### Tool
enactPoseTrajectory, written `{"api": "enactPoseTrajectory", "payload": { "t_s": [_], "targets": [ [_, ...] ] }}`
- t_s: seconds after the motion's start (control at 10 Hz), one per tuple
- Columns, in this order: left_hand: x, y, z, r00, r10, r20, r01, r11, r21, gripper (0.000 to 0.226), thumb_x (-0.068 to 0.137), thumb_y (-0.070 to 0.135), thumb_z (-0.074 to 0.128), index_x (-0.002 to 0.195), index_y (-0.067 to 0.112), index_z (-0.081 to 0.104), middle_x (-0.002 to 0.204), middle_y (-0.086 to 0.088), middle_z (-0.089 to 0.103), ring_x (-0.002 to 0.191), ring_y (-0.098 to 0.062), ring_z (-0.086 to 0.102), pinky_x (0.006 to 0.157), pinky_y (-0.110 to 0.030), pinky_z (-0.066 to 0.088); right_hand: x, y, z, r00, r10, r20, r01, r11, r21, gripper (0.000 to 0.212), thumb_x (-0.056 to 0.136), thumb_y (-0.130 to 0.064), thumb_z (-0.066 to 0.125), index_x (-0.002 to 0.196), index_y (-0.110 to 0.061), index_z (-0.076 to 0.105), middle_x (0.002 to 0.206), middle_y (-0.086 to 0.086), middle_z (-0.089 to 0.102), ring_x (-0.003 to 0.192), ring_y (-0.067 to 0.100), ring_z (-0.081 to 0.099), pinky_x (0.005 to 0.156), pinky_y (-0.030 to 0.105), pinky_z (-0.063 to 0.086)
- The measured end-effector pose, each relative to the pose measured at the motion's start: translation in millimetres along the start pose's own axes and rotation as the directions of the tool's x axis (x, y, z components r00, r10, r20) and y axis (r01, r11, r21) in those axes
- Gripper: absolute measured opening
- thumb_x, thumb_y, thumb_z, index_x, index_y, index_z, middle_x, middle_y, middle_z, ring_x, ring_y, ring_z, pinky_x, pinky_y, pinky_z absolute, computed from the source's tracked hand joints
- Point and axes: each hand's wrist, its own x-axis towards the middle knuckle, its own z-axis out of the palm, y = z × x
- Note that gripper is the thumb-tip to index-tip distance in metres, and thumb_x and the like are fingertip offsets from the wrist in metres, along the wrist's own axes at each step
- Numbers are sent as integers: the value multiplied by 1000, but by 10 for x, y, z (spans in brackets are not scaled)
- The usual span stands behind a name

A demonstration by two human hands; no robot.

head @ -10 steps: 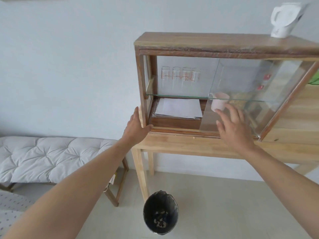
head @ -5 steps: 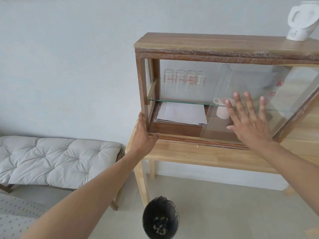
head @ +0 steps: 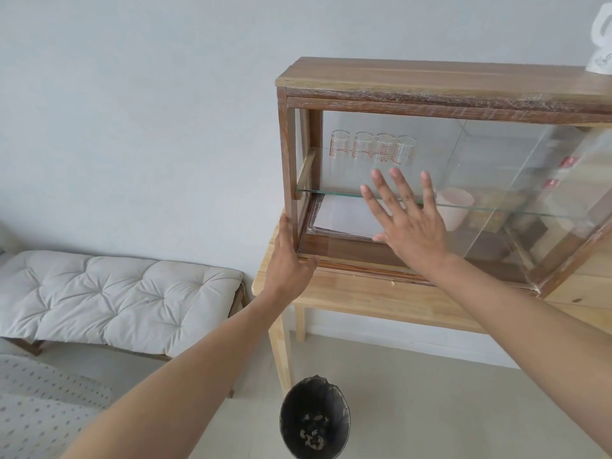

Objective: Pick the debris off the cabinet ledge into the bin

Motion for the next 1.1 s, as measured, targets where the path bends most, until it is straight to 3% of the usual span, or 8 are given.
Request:
{"api": "enactPoseTrajectory", "payload": {
  "t_s": [0.3, 0.5, 0.6, 0.7, 0.8, 0.9, 1.0, 1.1],
  "targets": [
    [-17, 47, -34, 1000, -15, -3, 15, 1000, 7, 106, 93, 19, 72, 163, 39, -5, 171, 5, 28, 152, -19, 36, 118, -39, 39, 406, -415, -143, 998, -20, 58, 21, 1000, -5, 135, 80, -63, 86, 177, -15, 5, 185, 12, 4, 166, 37, -9, 127, 69, -15],
    [-2, 88, -91, 999, -19, 43, 18, 999, 35, 107, 92, 16, 71, 165, 34, -6, 175, 5, 16, 157, -18, 27, 118, -32, 34, 539, -606, -283, 996, -23, 90, 28, 998, -51, 133, 88, -66, 77, 176, -14, -9, 186, 11, -5, 167, 37, -10, 128, 71, -4],
    [-40, 173, -182, 998, -43, 41, 34, 980, 198, 96, 92, 15, 67, 164, 30, 4, 165, -6, 36, 141, -32, 47, 109, -49, 47, 530, -589, -395, 997, -28, 77, 26, 999, 32, 115, 99, -54, 72, 177, -13, -3, 186, 13, -7, 169, 38, -10, 130, 72, -6],
    [-139, 362, -217, 994, -92, -59, 109, 873, 475, 72, 94, 17, 61, 155, 20, 22, 144, -12, 48, 127, -39, 53, 97, -52, 47, 428, -557, -567, 991, -36, 125, 14, 986, 168, 89, 104, -39, 67, 174, -8, 22, 185, 17, 8, 171, 39, 7, 133, 72, 9],
    [-270, 624, -275, 995, -92, 25, 58, 792, 608, 68, 100, 28, 59, 158, 19, 26, 158, -12, 37, 143, -39, 39, 106, -52, 40, 129, -459, -839, 969, 26, 245, -102, 949, 299, 70, 106, -30, 65, 168, -7, 41, 182, 17, 23, 170, 36, 19, 132, 63, 24],
    [-410, 843, -371, 962, -15, 274, -182, 712, 678, 82, 103, 46, 57, 166, 23, 10, 176, -9, 1, 161, -37, 4, 122, -59, 25, -245, -297, -1086, 901, 109, 419, -292, 868, 402, 61, 109, -32, 57, 165, -12, 45, 180, 13, 31, 168, 32, 26, 130, 52, 27],
    [-518, 1030, -420, 930, 21, 367, -282, 679, 678, 86, 103, 58, 52, 168, 24, 6, 177, -6, -8, 162, -36, -5, 125, -61, 17, -525, -142, -1438, 782, 304, 544, -593, 634, 497, 48, 108, -32, 60, 152, -13, 63, 161, 10, 60, 150, 32, 52, 117, 44, 43],
    [-604, 1189, -425, 906, 13, 424, -327, 657, 679, 87, 103, 65, 45, 168, 23, 7, 177, -5, -4, 162, -35, -4, 124, -61, 17, -784, -60, -1788, 599, 573, 559, -778, 252, 576, 33, 105, -29, 66, 132, -12, 78, 131, 6, 80, 125, 27, 72, 108, 40, 54]
  ]
}}
